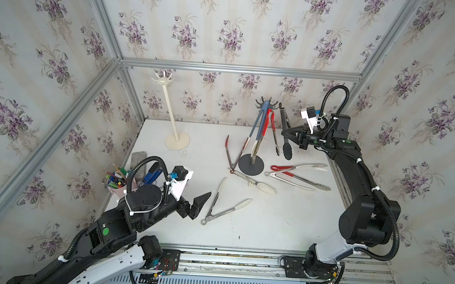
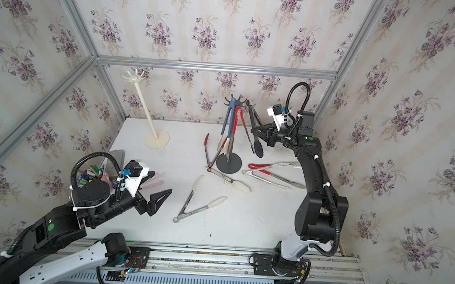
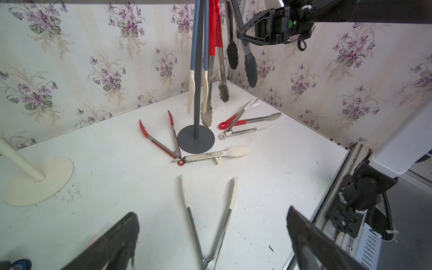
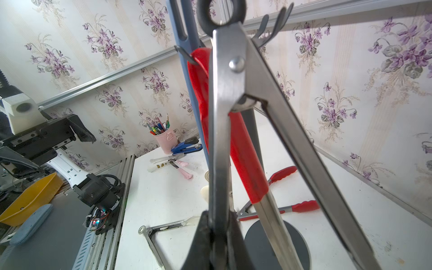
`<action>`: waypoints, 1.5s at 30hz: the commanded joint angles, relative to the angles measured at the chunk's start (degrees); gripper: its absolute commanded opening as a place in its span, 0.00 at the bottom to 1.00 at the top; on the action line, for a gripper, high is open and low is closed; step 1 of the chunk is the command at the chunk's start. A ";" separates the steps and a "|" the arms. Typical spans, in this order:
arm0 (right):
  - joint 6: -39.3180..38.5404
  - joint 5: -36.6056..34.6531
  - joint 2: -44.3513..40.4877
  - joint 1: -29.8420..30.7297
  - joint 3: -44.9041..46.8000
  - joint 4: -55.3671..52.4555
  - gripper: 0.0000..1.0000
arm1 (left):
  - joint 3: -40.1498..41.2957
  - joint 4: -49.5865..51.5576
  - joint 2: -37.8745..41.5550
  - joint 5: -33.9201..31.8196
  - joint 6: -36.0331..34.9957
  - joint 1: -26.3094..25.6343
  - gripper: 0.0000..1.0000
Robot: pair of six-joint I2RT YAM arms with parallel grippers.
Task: Hang food tongs on kitchen utensil racks
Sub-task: Hang the food tongs on the rack.
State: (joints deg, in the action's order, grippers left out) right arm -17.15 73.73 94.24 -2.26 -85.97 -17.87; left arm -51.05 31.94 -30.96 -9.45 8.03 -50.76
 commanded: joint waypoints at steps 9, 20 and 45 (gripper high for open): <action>-4.11 -0.37 0.15 0.49 0.36 -2.42 0.00 | 0.31 -0.89 0.20 -1.05 0.26 0.04 0.99; -5.35 -1.73 2.33 2.44 -2.27 -5.24 0.00 | 0.51 -0.82 0.46 -1.09 0.32 0.00 0.99; -7.14 -4.87 1.94 2.53 -0.07 -6.92 0.02 | 0.34 -0.50 0.71 -0.84 0.86 0.04 0.99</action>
State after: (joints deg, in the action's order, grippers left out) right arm -22.87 70.32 96.38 0.21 -86.21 -23.88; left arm -50.41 31.94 -30.15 -10.26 8.67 -50.76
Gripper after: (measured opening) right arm 0.089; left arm 0.993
